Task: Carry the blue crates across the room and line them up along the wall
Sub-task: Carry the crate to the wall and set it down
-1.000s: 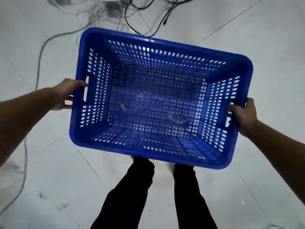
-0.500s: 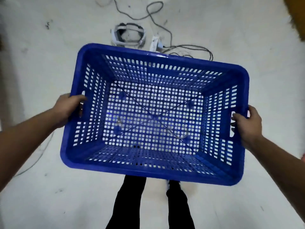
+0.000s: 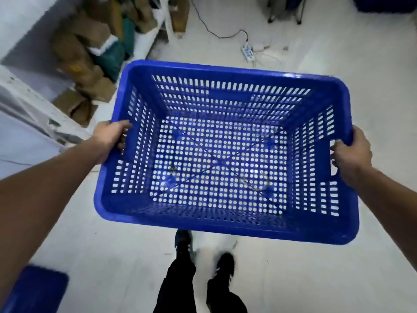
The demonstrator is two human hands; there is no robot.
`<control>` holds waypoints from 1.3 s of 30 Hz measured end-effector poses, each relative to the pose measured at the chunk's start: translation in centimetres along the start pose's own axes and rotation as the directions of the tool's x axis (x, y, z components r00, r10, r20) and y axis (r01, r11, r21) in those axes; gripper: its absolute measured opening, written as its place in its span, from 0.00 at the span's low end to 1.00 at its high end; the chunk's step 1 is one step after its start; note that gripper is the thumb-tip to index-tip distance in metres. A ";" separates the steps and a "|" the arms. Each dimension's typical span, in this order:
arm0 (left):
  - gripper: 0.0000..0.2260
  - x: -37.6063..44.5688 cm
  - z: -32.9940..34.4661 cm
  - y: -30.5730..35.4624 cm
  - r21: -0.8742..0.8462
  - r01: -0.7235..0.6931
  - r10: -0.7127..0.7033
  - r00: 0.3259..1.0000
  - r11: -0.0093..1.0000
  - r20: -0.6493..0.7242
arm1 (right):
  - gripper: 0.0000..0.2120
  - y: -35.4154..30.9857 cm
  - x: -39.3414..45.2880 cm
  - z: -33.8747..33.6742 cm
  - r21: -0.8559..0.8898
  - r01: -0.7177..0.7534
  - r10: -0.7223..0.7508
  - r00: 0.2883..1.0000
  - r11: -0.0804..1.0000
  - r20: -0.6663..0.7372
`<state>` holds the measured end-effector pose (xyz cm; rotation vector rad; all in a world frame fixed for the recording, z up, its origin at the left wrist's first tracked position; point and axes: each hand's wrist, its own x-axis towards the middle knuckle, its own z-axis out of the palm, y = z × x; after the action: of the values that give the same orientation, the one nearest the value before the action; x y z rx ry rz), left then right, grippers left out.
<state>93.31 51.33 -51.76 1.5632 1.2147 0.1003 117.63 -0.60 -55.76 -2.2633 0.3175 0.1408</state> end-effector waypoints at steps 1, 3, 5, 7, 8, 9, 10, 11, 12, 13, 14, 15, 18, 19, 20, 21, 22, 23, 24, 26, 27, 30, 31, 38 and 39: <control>0.10 -1.1 -2.5 -0.7 -0.016 0.013 -0.014 1.000 1.000 -0.028 | 0.21 -1.5 -0.3 0.5 -0.012 0.027 -0.026 0.999 1.000 0.027; 0.11 -3.8 -7.4 -2.4 -0.058 0.041 -0.046 0.995 0.997 -0.088 | 0.21 -4.8 -1.2 2.3 -0.026 0.085 -0.082 0.991 0.996 0.102; 0.11 -6.7 -12.2 -4.3 -0.103 0.056 -0.072 0.985 0.993 -0.159 | 0.21 -7.9 -2.4 4.9 -0.045 0.144 -0.136 0.979 0.989 0.154; 0.11 -9.8 -16.8 -6.6 -0.147 0.066 -0.099 0.967 0.987 -0.233 | 0.22 -10.6 -3.6 8.1 -0.061 0.223 -0.203 0.952 0.973 0.229; 0.11 -11.4 -19.0 -7.9 -0.169 0.070 -0.113 0.957 0.983 -0.266 | 0.22 -12.5 -5.3 9.5 -0.066 0.270 -0.244 0.932 0.960 0.267; 0.12 -13.1 -21.2 -9.5 -0.187 0.075 -0.130 0.944 0.979 -0.302 | 0.22 -14.9 -8.4 10.5 -0.069 0.314 -0.281 0.913 0.947 0.294; 0.12 -14.9 -23.3 -11.3 -0.205 0.075 -0.143 0.930 0.976 -0.339 | 0.21 -17.0 -11.8 11.4 -0.061 0.351 -0.315 0.894 0.934 0.318; 0.12 -16.8 -25.5 -13.1 -0.222 0.074 -0.155 0.915 0.972 -0.373 | 0.20 -18.7 -14.7 12.4 -0.064 0.389 -0.346 0.873 0.919 0.345; 0.12 -18.8 -27.6 -15.0 -0.242 0.075 -0.170 0.899 0.967 -0.403 | 0.19 -20.1 -17.4 13.6 -0.063 0.424 -0.372 0.848 0.903 0.379; 0.12 -20.8 -29.7 -17.1 -0.264 0.076 -0.188 0.882 0.962 -0.432 | 0.20 -21.2 -19.6 15.0 -0.059 0.451 -0.393 0.827 0.890 0.403; 0.12 -22.9 -31.8 -19.3 -0.280 0.075 -0.202 0.864 0.957 -0.461 | 0.20 -22.2 -21.8 16.6 -0.029 0.469 -0.415 0.808 0.883 0.419; 0.12 -25.2 -33.9 -21.4 -0.285 0.071 -0.209 0.844 0.956 -0.493 | 0.20 -23.0 -24.1 18.1 -0.004 0.481 -0.431 0.788 0.876 0.440; 0.12 -32.0 -39.7 -27.6 -0.277 0.058 -0.219 0.772 0.959 -0.596 | 0.15 -24.9 -30.6 23.1 0.038 0.561 -0.493 0.691 0.827 0.529; 0.12 -34.2 -41.4 -29.6 -0.282 0.061 -0.231 0.746 0.958 -0.624 | 0.14 -25.4 -34.4 23.5 0.049 0.576 -0.503 0.666 0.816 0.552; 0.12 -36.4 -43.1 -31.6 -0.297 0.064 -0.250 0.721 0.953 -0.647 | 0.12 -25.6 -37.6 24.2 0.053 0.591 -0.507 0.638 0.805 0.579; 0.12 -38.7 -44.8 -33.6 -0.319 0.068 -0.274 0.696 0.945 -0.663 | 0.11 -25.7 -41.0 24.9 0.072 0.616 -0.523 0.595 0.784 0.610; 0.12 -40.9 -46.5 -35.6 -0.342 0.068 -0.296 0.673 0.937 -0.678 | 0.11 -25.9 -44.7 25.4 0.097 0.635 -0.541 0.557 0.767 0.630; 0.13 -43.1 -48.3 -37.5 -0.363 0.068 -0.317 0.649 0.929 -0.691 | 0.12 -26.3 -48.6 25.6 0.117 0.646 -0.551 0.527 0.754 0.647; 0.13 -45.3 -50.1 -39.3 -0.380 0.071 -0.338 0.625 0.922 -0.704 | 0.12 -26.7 -52.5 25.8 0.157 0.646 -0.566 0.493 0.747 0.661; 0.14 -49.4 -53.5 -42.6 -0.399 0.086 -0.373 0.574 0.913 -0.729 | 0.13 -27.1 -59.0 27.1 0.190 0.675 -0.561 0.387 0.713 0.732; 0.13 -51.2 -55.0 -44.2 -0.407 0.092 -0.388 0.548 0.909 -0.741 | 0.13 -27.3 -61.9 27.8 0.212 0.693 -0.572 0.340 0.689 0.746; 0.12 -56.1 -59.2 -48.1 -0.463 0.110 -0.455 0.477 0.880 -0.752 | 0.12 -27.9 -69.6 30.7 0.219 0.726 -0.581 0.292 0.651 0.759; 0.11 -57.3 -60.6 -49.3 -0.493 0.104 -0.483 0.454 0.864 -0.749 | 0.11 -28.1 -71.8 31.9 0.229 0.728 -0.582 0.275 0.646 0.765; 0.11 -61.5 -69.0 -57.0 -0.608 0.135 -0.615 0.320 0.782 -0.720 | 0.06 -30.9 -86.0 42.5 0.303 0.782 -0.597 0.108 0.544 0.795; 0.11 -61.5 -70.0 -57.8 -0.619 0.149 -0.631 0.302 0.772 -0.715 | 0.09 -31.3 -87.6 44.4 0.298 0.788 -0.587 0.097 0.539 0.804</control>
<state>-15.24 47.16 -37.24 0.6231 2.2359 0.9600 42.09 68.53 -43.91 -1.9558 -1.4206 0.7810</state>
